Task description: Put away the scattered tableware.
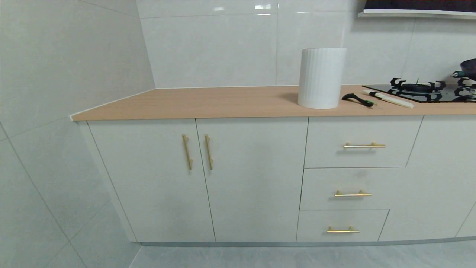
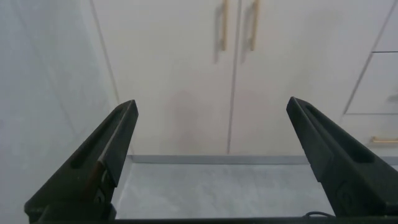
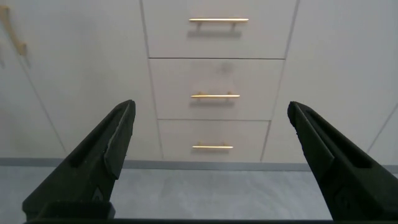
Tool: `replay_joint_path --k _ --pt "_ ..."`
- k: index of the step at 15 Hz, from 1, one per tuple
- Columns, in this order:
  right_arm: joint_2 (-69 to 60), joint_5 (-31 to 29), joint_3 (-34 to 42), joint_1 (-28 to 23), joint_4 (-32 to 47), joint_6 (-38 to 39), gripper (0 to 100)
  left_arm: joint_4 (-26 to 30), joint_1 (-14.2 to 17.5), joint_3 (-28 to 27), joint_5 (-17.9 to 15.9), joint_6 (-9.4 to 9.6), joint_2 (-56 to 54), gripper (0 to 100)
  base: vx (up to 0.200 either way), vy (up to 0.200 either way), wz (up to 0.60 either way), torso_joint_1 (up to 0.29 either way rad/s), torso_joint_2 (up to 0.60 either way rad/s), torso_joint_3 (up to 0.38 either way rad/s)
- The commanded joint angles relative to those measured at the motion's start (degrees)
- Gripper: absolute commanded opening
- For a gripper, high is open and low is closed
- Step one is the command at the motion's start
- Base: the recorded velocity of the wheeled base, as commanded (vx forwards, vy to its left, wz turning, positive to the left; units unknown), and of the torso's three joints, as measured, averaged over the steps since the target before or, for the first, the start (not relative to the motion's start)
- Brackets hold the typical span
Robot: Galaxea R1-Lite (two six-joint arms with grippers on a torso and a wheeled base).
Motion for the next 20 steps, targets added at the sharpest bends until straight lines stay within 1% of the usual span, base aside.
replay_joint_path --k 1,6,17,20 --pt "0.1 0.0 0.0 0.0 0.0 0.0 100 0.0 0.0 0.0 0.0 0.07 0.0 100 0.0 -0.2 0.0 0.002 0.0 -0.002" --pt "0.1 0.0 -0.1 0.0 0.0 0.0 100 0.0 0.0 0.0 0.0 -0.02 0.0 100 0.0 -0.2 0.0 0.002 0.0 0.006" --pt "0.1 0.0 -0.1 0.0 0.0 0.0 100 0.0 0.0 0.0 0.0 -0.02 0.0 100 0.0 0.0 0.0 0.0 0.0 0.0" --pt "0.1 0.0 0.0 0.0 0.0 0.0 100 0.0 0.0 0.0 0.0 -0.02 0.0 100 0.2 0.0 0.0 -0.002 0.0 0.002"
